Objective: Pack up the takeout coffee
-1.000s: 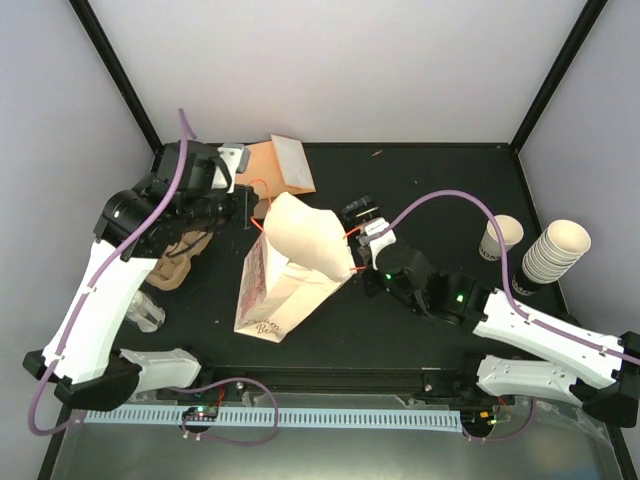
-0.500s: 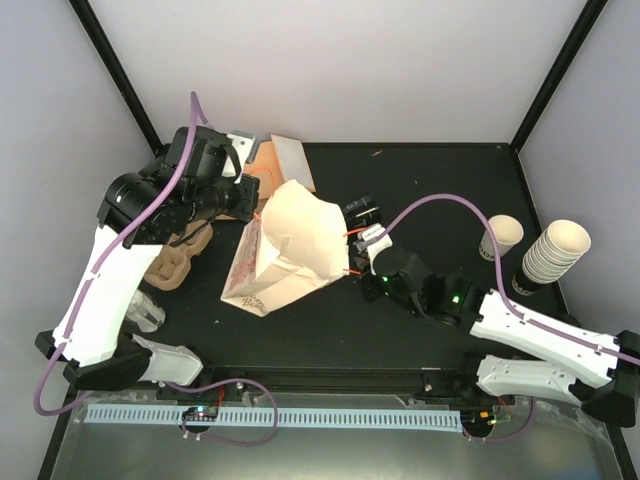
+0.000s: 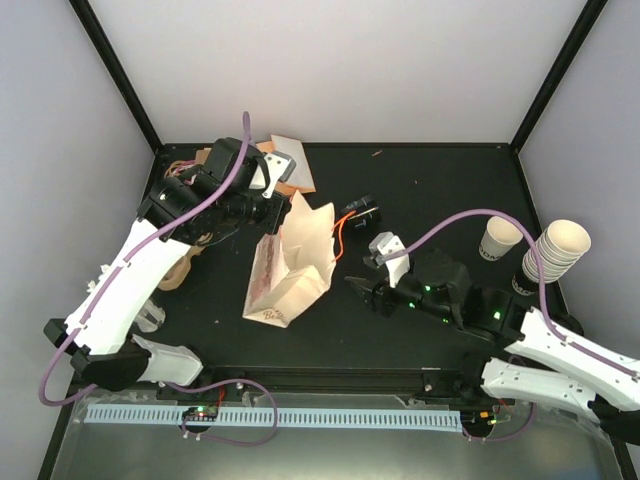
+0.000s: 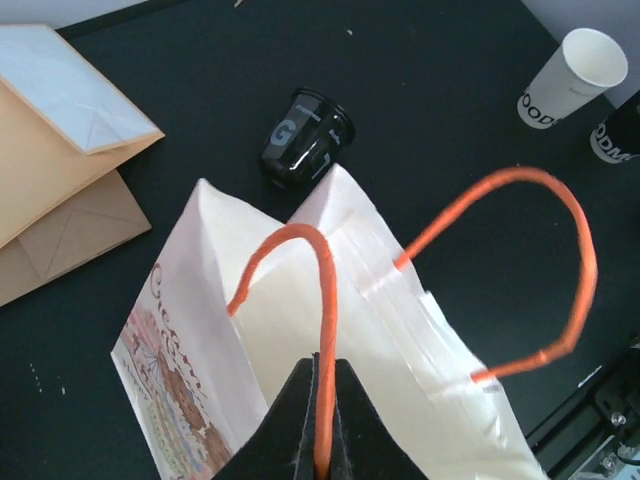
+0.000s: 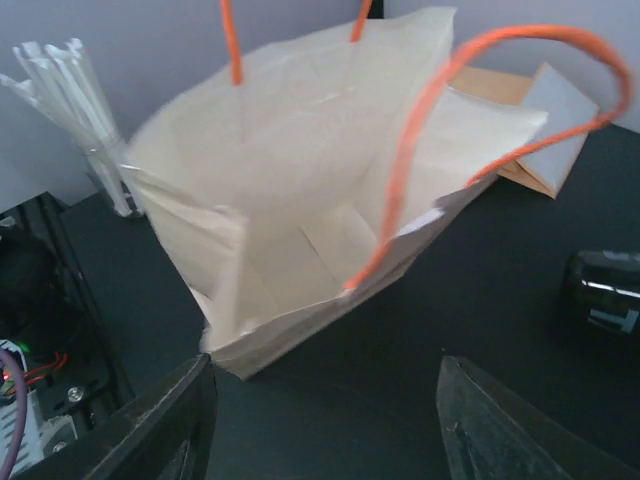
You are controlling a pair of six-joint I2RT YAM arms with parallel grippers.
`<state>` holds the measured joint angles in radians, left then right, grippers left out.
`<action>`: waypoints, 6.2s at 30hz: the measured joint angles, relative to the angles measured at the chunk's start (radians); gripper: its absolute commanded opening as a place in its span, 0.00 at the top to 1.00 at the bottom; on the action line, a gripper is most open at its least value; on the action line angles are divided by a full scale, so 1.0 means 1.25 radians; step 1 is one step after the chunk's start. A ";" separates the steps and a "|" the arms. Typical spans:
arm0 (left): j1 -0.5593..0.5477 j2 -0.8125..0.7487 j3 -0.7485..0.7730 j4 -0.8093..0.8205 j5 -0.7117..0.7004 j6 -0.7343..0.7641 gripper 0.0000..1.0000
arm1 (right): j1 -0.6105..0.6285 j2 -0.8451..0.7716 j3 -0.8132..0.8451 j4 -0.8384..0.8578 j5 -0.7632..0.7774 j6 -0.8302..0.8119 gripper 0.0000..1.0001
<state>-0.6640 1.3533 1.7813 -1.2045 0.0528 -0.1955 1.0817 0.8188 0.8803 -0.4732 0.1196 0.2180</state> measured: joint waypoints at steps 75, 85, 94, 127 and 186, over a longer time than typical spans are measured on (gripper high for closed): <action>-0.015 -0.099 -0.104 0.131 0.070 -0.002 0.98 | -0.086 0.576 0.414 -0.365 -0.066 0.435 0.99; -0.016 -0.098 -0.040 0.099 0.029 0.016 0.98 | -0.086 0.555 0.291 -0.378 0.055 0.430 0.99; -0.018 -0.096 -0.039 0.077 0.049 0.034 0.98 | -0.086 0.458 0.212 -0.273 0.016 0.252 0.99; -0.092 -0.041 -0.097 0.218 0.210 -0.009 0.98 | -0.127 0.529 0.243 -0.032 -0.316 0.386 0.99; -0.125 -0.029 -0.050 0.227 0.183 -0.010 0.98 | -0.157 0.552 0.226 -0.334 0.102 0.439 0.99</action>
<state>-0.8196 1.3170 1.7191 -0.9203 0.2817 -0.2081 0.8860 1.5085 1.1629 -0.8913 0.2474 0.7670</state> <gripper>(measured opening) 0.019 0.025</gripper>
